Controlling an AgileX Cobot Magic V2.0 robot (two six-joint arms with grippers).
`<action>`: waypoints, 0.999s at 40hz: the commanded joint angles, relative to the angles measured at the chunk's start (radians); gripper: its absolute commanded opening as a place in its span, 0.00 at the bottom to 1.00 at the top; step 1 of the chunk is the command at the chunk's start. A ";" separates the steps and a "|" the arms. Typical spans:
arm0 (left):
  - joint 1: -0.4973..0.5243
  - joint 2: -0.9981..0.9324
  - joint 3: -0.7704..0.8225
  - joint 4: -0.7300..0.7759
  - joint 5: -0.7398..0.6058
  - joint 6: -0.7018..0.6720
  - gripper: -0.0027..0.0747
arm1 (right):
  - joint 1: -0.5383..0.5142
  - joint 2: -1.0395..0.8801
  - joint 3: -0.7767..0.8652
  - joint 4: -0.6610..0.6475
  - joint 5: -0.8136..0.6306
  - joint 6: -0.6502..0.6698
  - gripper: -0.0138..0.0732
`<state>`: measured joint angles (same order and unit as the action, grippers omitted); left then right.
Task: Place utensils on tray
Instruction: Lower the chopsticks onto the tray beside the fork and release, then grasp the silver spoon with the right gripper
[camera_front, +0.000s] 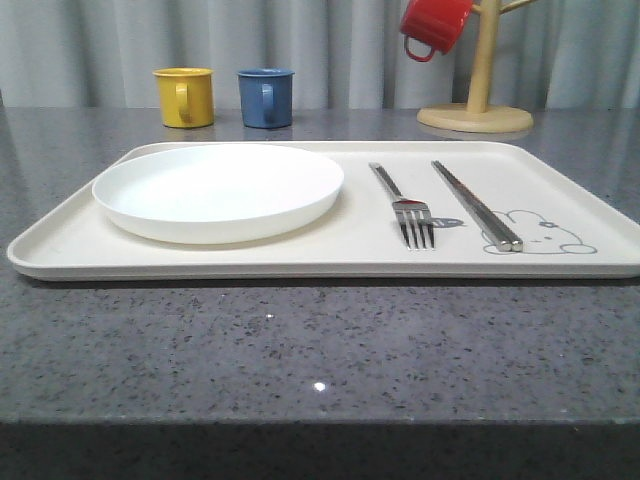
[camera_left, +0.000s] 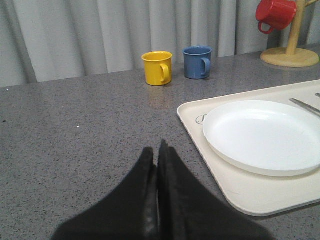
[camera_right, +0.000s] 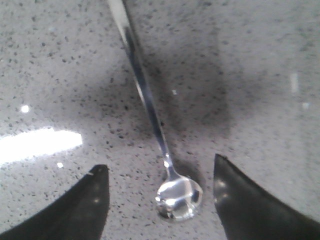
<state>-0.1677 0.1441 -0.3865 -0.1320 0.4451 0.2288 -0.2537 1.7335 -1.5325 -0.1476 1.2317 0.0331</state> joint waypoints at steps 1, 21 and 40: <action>0.002 0.013 -0.026 -0.012 -0.073 -0.006 0.01 | -0.010 -0.009 -0.021 0.015 -0.013 -0.045 0.71; 0.002 0.013 -0.026 -0.012 -0.073 -0.006 0.01 | -0.013 0.096 -0.021 0.035 -0.008 -0.053 0.56; 0.002 0.013 -0.026 -0.012 -0.073 -0.006 0.01 | -0.002 0.006 -0.057 0.040 0.043 -0.011 0.19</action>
<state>-0.1677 0.1441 -0.3865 -0.1320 0.4451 0.2288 -0.2622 1.8363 -1.5520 -0.0973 1.2241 0.0000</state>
